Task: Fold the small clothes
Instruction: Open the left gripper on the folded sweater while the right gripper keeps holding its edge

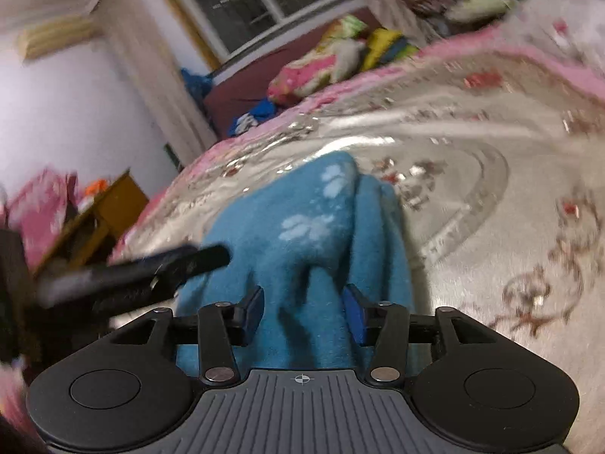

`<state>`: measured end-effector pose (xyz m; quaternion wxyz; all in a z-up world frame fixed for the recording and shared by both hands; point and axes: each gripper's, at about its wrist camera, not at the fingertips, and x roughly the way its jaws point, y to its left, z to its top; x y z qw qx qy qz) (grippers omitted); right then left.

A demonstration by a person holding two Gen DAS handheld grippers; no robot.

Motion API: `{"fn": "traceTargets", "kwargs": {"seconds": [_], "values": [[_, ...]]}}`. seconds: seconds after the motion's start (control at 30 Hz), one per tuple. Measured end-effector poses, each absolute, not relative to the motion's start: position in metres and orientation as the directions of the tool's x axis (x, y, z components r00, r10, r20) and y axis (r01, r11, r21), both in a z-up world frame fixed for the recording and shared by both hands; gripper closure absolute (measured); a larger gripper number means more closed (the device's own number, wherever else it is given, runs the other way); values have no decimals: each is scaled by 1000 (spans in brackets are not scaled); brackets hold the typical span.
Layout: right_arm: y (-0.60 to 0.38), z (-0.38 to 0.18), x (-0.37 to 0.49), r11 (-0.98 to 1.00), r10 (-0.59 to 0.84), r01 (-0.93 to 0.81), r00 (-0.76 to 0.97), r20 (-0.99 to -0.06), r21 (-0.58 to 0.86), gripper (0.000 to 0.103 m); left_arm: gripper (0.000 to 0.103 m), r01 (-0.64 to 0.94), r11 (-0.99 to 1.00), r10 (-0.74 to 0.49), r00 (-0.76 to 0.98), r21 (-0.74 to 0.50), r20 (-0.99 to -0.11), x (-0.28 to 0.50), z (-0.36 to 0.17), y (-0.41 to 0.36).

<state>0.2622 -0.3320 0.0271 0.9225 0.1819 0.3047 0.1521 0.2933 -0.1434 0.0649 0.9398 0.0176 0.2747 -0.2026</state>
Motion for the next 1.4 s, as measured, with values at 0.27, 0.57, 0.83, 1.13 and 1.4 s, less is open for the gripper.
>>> {"fn": "traceTargets", "kwargs": {"seconds": [0.27, 0.57, 0.83, 1.13, 1.4], "values": [[-347, 5, 265, 878, 381, -87, 721, -579, 470, 96, 48, 405, 914, -350, 753, -27, -558, 314, 51, -171], [-359, -4, 263, 830, 413, -51, 725, -551, 556, 93, 47, 379, 923, -344, 744, -62, -572, 329, 49, -177], [-339, 21, 253, 925, 277, -86, 818, -504, 369, 59, 46, 325, 941, -323, 780, -95, -535, 281, 70, -122], [-335, 0, 272, 952, 204, -21, 787, -582, 305, 46, 41, 244, 957, -289, 731, -159, -618, 266, 37, -73], [-364, -17, 281, 856, 348, -8, 748, -565, 517, 42, 38, 272, 920, -392, 689, -283, -610, 284, 23, -78]]}}
